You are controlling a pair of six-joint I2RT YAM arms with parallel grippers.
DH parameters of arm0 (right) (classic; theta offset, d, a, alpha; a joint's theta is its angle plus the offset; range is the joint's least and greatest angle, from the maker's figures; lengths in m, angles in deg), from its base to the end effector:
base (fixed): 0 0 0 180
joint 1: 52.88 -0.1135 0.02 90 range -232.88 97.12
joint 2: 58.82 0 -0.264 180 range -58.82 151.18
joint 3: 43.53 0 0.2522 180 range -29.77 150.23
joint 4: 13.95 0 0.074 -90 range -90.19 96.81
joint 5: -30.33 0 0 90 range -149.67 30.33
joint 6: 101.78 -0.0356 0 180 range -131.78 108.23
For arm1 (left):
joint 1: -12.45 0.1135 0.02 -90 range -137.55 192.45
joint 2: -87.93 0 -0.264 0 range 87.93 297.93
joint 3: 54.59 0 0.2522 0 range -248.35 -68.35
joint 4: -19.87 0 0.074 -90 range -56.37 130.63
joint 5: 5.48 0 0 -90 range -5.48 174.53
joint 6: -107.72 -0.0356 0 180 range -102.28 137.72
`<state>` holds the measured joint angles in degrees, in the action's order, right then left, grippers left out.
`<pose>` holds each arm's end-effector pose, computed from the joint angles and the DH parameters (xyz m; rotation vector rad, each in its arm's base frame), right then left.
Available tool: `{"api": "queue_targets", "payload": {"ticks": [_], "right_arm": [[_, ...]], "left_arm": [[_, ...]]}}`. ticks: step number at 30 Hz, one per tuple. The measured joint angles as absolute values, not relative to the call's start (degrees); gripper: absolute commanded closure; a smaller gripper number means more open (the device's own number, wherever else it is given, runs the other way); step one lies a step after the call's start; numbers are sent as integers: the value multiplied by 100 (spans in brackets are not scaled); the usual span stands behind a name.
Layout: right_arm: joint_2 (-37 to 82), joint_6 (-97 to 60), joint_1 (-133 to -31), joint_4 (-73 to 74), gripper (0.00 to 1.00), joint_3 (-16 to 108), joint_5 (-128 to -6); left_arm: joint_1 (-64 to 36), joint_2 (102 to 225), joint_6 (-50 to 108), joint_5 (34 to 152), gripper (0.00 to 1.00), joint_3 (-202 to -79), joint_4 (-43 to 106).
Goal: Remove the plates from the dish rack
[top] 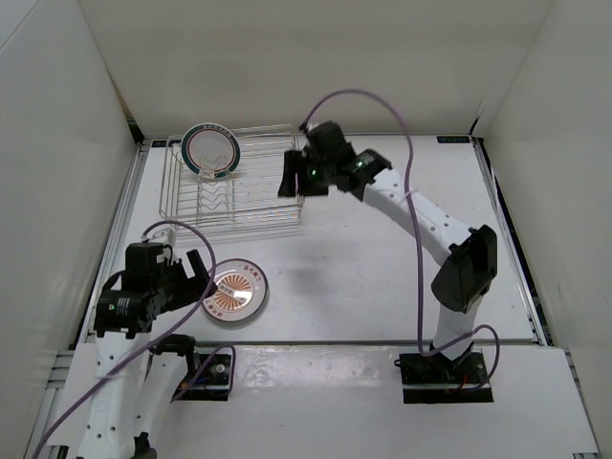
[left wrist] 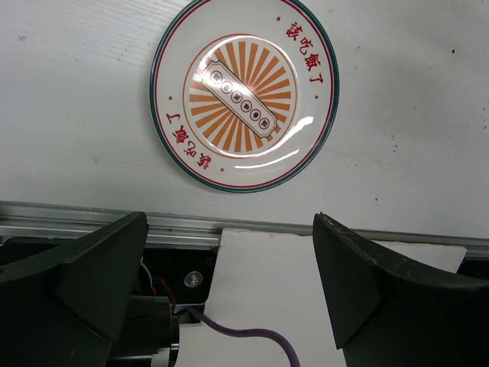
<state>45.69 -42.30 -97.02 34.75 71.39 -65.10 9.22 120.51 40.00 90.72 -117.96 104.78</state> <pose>0.2991 0.2950 0.3468 -0.3340 2.3389 0.7832 0.0780 -0.0083 0.2961 -0.3758 2.5085 -0.3152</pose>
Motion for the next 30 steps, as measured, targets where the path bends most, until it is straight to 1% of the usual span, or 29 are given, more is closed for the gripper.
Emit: {"api": "queue_targets", "payload": {"ticks": [2, 5, 9, 13, 16, 21, 26, 30], "right_arm": [[4781, -4051, -9411, 3868, 33, 8064, -6121], [5065, -3948, -8941, 4386, 34, 8647, -5894], [5409, -3841, -8589, 4605, 34, 8153, -5887], [5850, -3731, -8644, 4642, 34, 7646, -6121], [6132, -3677, -8707, 4522, 36, 7644, -6261], [6191, -3771, -8710, 4299, 37, 7732, -6431], [6189, -4129, -8655, 4323, 37, 7957, -5977], [6189, -4293, -8546, 4059, 37, 7909, -5767]], "left_arm": [[922, 12444, 4031, 9096, 0, -11962, 10526], [922, 12936, 4013, 9164, 0, -12209, 10472], [922, 13181, 3858, 9190, 0, -12395, 10314], [922, 13430, 3672, 9190, 0, -12760, 10251], [922, 13705, 3594, 9192, 0, -12998, 10192], [922, 14079, 3580, 9221, 0, -13013, 10127], [922, 14131, 3624, 9256, 0, -13013, 10124], [922, 14109, 3639, 9260, 0, -13013, 10124]]}}
